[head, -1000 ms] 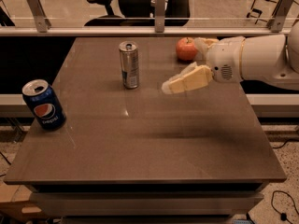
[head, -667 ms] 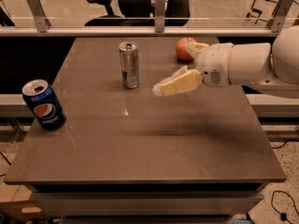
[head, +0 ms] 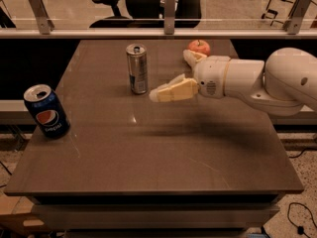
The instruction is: Knock redbull can over
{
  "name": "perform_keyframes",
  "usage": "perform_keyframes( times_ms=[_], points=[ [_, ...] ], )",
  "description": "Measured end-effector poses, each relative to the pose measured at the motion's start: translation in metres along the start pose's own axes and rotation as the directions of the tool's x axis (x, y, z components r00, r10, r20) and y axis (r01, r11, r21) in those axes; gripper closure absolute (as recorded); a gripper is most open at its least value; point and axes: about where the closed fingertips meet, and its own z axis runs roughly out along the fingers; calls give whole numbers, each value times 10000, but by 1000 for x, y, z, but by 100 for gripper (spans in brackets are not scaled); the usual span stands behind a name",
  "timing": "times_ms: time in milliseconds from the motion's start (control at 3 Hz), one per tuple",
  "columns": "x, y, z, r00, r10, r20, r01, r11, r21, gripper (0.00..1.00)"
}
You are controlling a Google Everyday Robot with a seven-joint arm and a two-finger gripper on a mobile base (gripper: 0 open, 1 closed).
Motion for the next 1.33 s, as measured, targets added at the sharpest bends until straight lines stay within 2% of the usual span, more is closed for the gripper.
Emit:
perform_keyframes(
  times_ms=[667,1333],
  points=[
    [-1,-7,29,9956,-3,935,9,10000,-67,0],
    [-5,-5,52,9930,-197,1162,238,9991,-346,0]
  ],
)
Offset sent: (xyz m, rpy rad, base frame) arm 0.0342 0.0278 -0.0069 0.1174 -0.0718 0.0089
